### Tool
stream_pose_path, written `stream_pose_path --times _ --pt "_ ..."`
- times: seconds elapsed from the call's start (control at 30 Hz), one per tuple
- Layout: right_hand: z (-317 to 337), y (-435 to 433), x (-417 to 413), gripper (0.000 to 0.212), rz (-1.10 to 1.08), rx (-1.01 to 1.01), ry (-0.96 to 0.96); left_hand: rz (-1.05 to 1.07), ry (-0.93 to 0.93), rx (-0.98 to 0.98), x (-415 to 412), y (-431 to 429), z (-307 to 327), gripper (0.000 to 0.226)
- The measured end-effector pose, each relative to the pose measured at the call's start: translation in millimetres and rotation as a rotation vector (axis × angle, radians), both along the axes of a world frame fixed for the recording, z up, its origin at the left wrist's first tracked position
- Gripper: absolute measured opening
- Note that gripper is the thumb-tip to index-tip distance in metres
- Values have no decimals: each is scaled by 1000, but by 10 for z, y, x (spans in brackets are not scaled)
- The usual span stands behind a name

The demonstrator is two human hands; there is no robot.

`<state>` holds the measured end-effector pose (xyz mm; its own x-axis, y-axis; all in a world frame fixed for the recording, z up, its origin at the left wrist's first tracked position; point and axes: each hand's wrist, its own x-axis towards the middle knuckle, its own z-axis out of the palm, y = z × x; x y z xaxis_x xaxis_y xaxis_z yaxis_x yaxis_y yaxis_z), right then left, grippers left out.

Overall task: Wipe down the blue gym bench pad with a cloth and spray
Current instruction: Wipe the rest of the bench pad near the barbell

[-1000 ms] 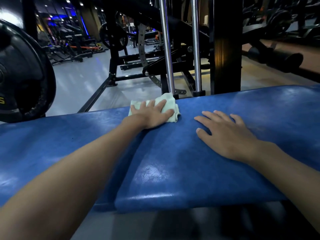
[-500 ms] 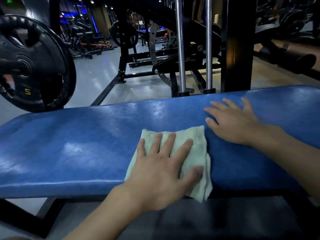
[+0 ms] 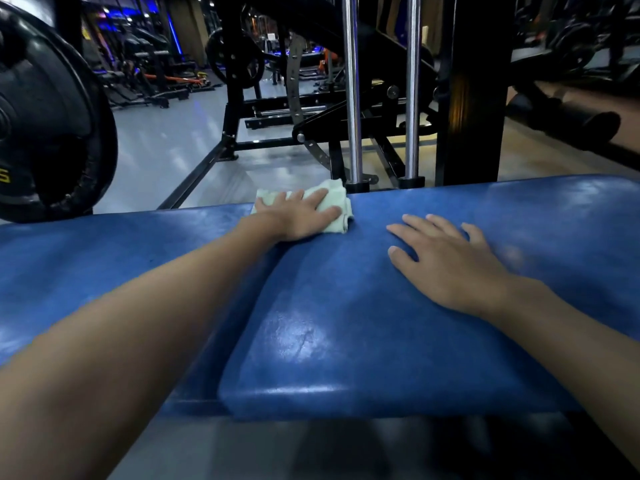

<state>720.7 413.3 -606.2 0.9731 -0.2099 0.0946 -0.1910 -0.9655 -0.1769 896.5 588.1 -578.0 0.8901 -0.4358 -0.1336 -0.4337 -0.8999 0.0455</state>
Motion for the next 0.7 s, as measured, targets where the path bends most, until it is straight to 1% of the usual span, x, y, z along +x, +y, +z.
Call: stream_pose_path --times 0.1,0.2,0.3,0.43,0.5,0.57,0.63,0.7 --pt "-8 -7 19 52 2 0 -9 -2 -11 0 44 5 -3 73" --pt "0 -9 6 52 -1 6 -2 -43 -35 5 -219 111 -66 73" --pt "41 14 -27 53 -10 16 10 -101 -59 5 -719 291 -122 74" --pt "126 60 -52 54 -8 1 83 -158 -60 16 -1502 585 -123 92" --pt "190 81 -43 55 -9 -54 124 -176 -70 23 -1834 736 -115 92" --pt "244 114 -7 53 -3 -81 85 -180 -90 29 -2074 847 -115 88" --pt "276 185 42 53 7 3 4 -170 -84 20 -2157 897 -122 85" --pt "255 265 87 54 31 72 -1 -164 -69 7 -2063 887 -119 86"
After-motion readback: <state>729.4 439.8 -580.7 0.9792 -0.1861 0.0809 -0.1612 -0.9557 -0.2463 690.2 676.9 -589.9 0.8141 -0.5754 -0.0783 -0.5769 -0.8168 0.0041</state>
